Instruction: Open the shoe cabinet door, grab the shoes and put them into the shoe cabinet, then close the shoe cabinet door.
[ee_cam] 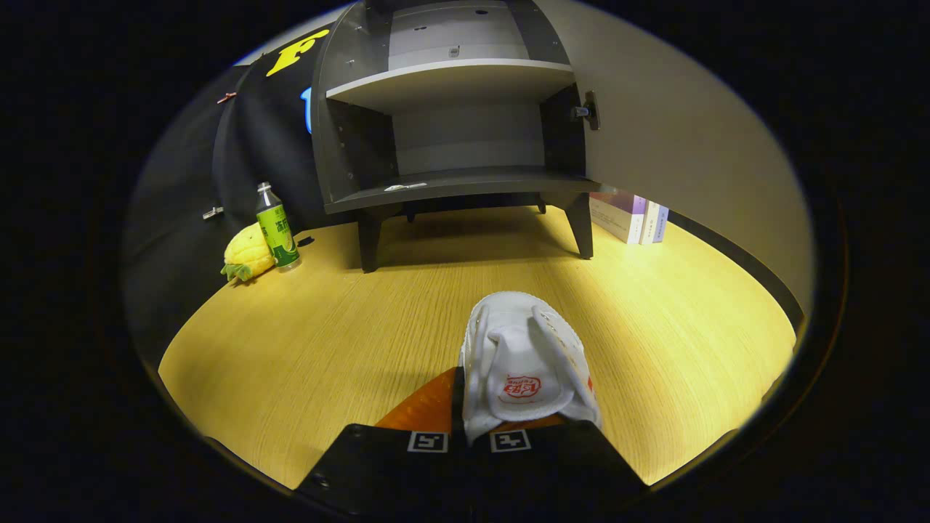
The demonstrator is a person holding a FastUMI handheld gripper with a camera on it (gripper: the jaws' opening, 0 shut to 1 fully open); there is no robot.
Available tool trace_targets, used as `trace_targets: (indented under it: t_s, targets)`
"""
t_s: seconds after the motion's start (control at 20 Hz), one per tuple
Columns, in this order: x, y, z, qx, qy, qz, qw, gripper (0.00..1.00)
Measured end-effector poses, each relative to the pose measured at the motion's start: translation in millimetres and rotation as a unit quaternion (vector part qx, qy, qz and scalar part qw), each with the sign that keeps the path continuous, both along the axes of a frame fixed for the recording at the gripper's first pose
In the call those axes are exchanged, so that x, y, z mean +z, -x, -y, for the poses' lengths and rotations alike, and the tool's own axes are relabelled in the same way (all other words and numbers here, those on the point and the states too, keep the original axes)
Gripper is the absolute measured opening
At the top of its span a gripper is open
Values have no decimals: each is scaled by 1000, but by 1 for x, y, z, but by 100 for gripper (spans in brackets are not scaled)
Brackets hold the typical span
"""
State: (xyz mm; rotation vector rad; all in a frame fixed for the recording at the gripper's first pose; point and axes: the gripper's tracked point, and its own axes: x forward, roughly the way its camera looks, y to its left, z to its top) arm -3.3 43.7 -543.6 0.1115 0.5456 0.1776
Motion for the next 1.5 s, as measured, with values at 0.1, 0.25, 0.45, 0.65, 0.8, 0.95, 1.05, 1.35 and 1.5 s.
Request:
trace_targets:
  t_s: [0.1, 0.25, 0.45, 0.65, 0.8, 0.95, 1.05, 1.35, 1.5]
  targets:
    - [13, -3, 5, 11, 10, 4, 1000, 6]
    - [42, 3, 3, 24, -4, 3, 1000, 6]
    - [97, 10, 6, 34, -8, 14, 999, 6]
    - [177, 6, 6, 35, -6, 33, 999, 6]
    - [244, -7, 4, 27, -10, 54, 998, 6]
    - [300, -29, 1, 19, -9, 69, 997, 6]
    - [334, -48, -2, 16, -17, 76, 997, 6]
    - [396, -130, -15, 11, -19, 96, 995, 6]
    - [410, -183, -25, 3, -21, 105, 994, 6]
